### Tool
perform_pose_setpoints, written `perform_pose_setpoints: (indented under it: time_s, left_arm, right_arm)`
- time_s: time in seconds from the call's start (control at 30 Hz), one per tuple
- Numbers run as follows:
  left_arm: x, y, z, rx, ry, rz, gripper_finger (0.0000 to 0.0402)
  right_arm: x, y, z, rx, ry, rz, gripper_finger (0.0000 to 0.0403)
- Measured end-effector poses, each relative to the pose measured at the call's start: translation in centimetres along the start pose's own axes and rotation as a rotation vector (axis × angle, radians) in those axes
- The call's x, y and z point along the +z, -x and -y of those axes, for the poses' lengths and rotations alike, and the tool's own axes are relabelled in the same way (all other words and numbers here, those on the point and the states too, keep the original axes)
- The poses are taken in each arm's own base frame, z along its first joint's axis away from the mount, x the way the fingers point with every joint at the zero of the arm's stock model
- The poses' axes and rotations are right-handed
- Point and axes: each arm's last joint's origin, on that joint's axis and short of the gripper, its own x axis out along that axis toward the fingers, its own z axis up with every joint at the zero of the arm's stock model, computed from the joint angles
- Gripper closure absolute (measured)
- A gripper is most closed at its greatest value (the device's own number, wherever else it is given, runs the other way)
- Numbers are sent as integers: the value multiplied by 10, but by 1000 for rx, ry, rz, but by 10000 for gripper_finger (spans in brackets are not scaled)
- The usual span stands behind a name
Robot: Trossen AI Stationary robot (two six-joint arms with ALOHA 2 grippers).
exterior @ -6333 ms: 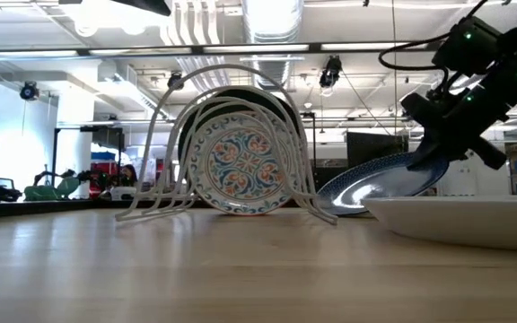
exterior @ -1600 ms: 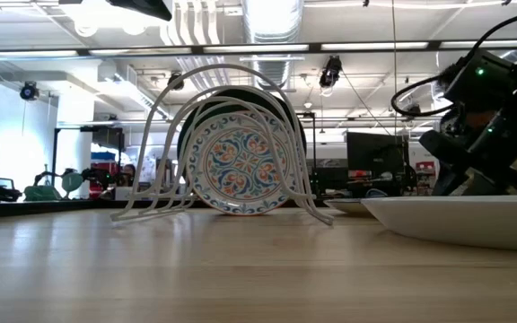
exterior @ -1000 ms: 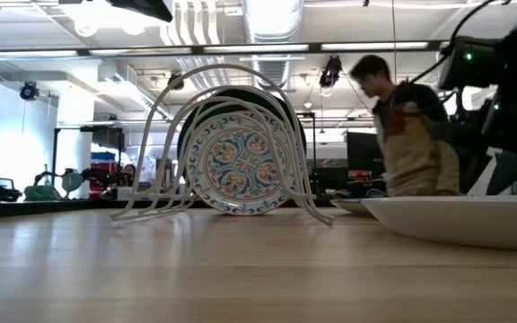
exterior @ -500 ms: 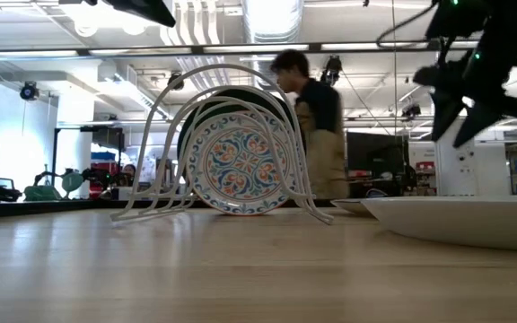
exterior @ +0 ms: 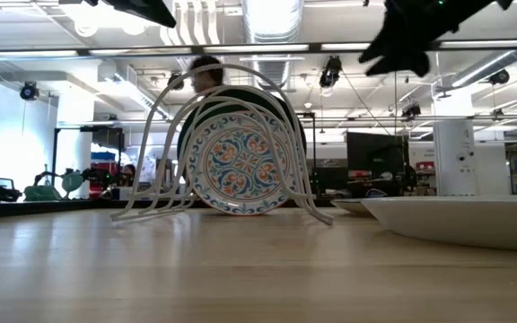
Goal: Sort dishes
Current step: Remove the white patterned plate from the dish rack
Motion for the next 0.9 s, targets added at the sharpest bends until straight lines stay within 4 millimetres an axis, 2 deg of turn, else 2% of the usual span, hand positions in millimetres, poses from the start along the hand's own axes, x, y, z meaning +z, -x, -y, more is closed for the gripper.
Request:
perform_pose_setpoints:
  time_s: [0.13,0.27,0.43,0.63,0.9]
  left_arm:
    - [0,0,0,1,-3,0,401]
    - [0,0,0,1,-6,1,401]
    - [0,0,0,-3,-8,-2,401]
    - [-2,0,-1,-1,-17,-8,401]
    - [-3,0,-1,0,-20,-10,401]
  right_arm:
    - [2,-24,-8,114,112,-6,206]
    - [-6,-53,-14,223,316,-60,208]
    - [-15,-86,-15,228,460,-71,209]
    - [-18,-113,-8,175,425,-65,213]
    - [-23,-136,3,131,343,-101,215]
